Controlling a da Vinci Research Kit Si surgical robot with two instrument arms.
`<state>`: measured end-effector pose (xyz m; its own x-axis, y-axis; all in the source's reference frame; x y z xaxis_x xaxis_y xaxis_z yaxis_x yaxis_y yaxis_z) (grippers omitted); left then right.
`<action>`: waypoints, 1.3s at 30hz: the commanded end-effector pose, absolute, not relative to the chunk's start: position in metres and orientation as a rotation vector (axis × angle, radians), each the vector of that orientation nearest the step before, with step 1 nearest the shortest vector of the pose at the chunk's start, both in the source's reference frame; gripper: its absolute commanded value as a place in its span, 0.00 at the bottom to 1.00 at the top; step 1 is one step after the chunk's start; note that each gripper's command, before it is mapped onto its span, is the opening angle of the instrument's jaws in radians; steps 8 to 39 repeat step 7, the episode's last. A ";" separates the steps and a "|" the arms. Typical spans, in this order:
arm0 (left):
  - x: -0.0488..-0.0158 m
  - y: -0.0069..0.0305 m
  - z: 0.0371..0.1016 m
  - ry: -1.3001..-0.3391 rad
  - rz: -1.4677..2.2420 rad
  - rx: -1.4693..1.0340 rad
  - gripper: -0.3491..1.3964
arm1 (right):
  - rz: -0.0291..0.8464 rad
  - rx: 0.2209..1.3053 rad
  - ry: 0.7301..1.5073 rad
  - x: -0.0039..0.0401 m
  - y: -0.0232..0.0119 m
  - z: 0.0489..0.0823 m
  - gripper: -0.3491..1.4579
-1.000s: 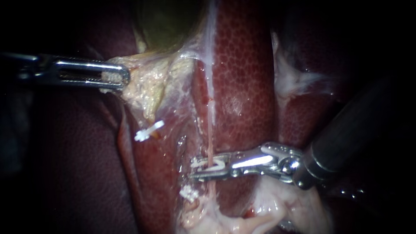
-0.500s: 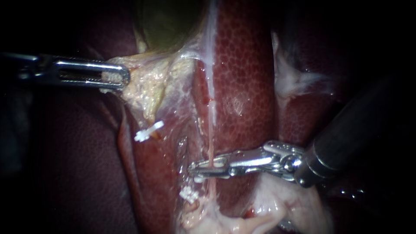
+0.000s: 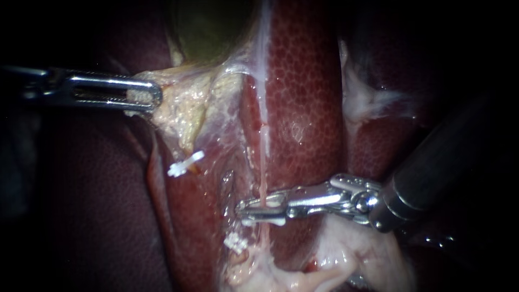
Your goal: Clipping second clip right tube
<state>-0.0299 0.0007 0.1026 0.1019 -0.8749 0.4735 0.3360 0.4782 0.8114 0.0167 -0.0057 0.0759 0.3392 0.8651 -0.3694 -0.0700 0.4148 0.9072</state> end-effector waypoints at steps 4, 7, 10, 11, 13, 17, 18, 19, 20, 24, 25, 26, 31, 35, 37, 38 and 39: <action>-0.0299 0.0007 0.1026 -1.135 -0.975 0.592 0.00 | 0.745 0.947 1.042 0.0167 -0.0057 0.0760 0.00; -0.0299 0.0007 0.1026 -1.135 -0.975 0.592 0.00 | 0.745 0.947 1.042 0.0167 -0.0057 0.0760 0.00; -0.0299 0.0007 0.1026 -1.135 -0.975 0.592 0.00 | 0.745 0.947 1.042 0.0167 -0.0057 0.0760 0.00; -0.0299 0.0007 0.1026 -1.135 -0.975 0.592 0.00 | 0.745 0.947 1.042 0.0167 -0.0057 0.0760 0.00; -0.0299 0.0007 0.1026 -1.135 -0.975 0.592 0.00 | 0.745 0.947 1.042 0.0167 -0.0057 0.0760 0.00; -0.0299 0.0007 0.1026 -1.135 -0.975 0.592 0.00 | 0.745 0.947 1.042 0.0167 -0.0057 0.0760 0.00; -0.0299 0.0007 0.1026 -1.135 -0.975 0.592 0.00 | 0.745 0.947 1.042 0.0167 -0.0057 0.0760 0.00; -0.0299 0.0007 0.1026 -1.135 -0.975 0.592 0.00 | 0.745 0.947 1.042 0.0167 -0.0057 0.0760 0.00; -0.0299 0.0007 0.1026 -1.135 -0.975 0.592 0.00 | 0.745 0.947 1.042 0.0167 -0.0057 0.0760 0.00; -0.0299 0.0007 0.1026 -1.135 -0.975 0.592 0.00 | 0.745 0.947 1.042 0.0167 -0.0057 0.0760 0.00; -0.0299 0.0007 0.1026 -1.135 -0.975 0.592 0.00 | 0.745 0.947 1.042 0.0167 -0.0057 0.0760 0.00; -0.0299 0.0007 0.1026 -1.135 -0.975 0.592 0.00 | 0.745 0.947 1.042 0.0167 -0.0057 0.0760 0.00; -0.0299 0.0007 0.1026 -1.135 -0.975 0.592 0.00 | 0.745 0.947 1.042 0.0167 -0.0057 0.0760 0.00; -0.0299 0.0007 0.1026 -1.135 -0.975 0.592 0.00 | 0.745 0.947 1.042 0.0167 -0.0057 0.0760 0.00; -0.0299 0.0007 0.1026 -1.135 -0.975 0.592 0.00 | 0.745 0.947 1.042 0.0167 -0.0057 0.0760 0.00; -0.0299 0.0007 0.1026 -1.135 -0.975 0.592 0.00 | 0.745 0.947 1.042 0.0167 -0.0057 0.0760 0.00; -0.0299 0.0007 0.1026 -1.135 -0.975 0.592 0.00 | 0.745 0.947 1.042 0.0167 -0.0057 0.0760 0.00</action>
